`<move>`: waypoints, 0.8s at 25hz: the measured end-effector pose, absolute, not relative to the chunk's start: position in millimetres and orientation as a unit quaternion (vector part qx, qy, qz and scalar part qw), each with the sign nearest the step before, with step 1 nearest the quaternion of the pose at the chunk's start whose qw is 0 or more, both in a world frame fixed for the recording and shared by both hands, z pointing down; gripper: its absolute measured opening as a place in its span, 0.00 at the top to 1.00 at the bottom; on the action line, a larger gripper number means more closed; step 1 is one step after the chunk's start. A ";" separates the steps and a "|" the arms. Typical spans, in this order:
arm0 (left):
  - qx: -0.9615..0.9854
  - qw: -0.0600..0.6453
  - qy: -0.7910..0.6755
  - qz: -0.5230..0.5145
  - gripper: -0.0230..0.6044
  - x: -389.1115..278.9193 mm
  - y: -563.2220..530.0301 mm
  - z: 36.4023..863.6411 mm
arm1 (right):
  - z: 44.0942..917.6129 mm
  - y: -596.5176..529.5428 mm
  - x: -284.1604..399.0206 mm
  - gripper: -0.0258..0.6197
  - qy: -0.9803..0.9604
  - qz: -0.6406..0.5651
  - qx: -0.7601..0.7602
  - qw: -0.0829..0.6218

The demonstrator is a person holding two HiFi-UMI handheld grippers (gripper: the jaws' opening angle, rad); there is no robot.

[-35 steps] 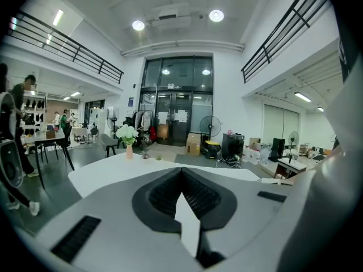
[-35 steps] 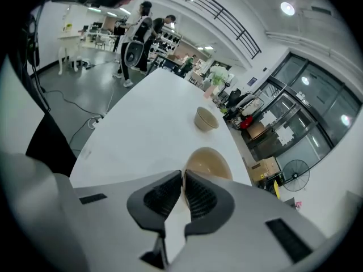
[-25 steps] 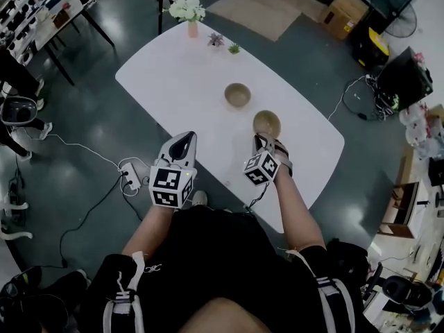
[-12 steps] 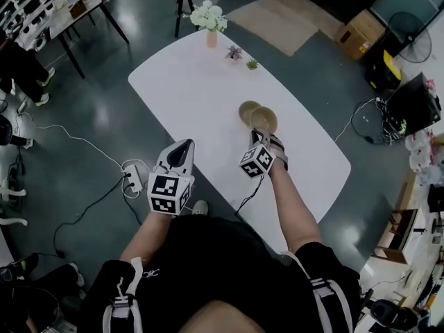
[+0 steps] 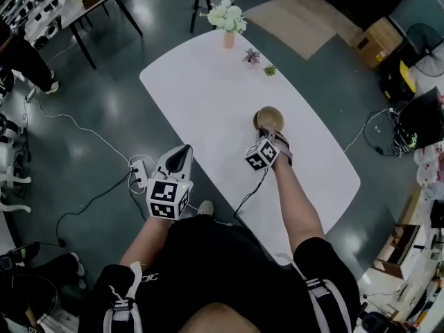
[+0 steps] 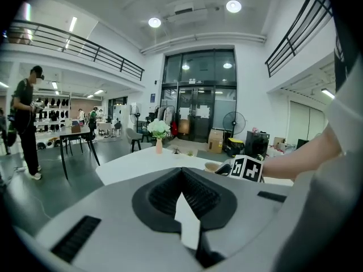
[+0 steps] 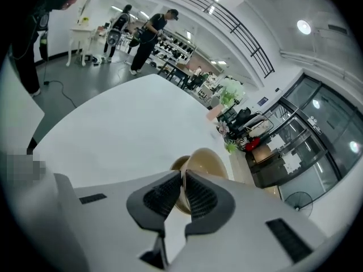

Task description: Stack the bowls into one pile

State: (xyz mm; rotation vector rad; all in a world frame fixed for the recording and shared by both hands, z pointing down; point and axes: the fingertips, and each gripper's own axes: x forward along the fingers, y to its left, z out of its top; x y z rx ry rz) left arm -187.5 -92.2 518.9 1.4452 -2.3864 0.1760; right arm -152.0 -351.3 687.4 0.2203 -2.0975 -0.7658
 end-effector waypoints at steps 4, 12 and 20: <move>0.504 0.174 -0.844 0.064 0.94 -195.9 -86.3 516.7 | 695.8 -352.9 -158.9 0.88 -0.845 -0.288 0.091 0.441; 0.506 0.171 -0.843 0.063 0.94 -186.0 -74.0 513.1 | 670.7 -335.9 -152.7 0.75 -0.893 -0.206 0.115 0.384; 0.538 0.148 -0.828 0.053 0.94 -145.3 -87.1 496.4 | 587.4 -327.6 -88.8 0.91 -0.953 0.005 0.202 0.226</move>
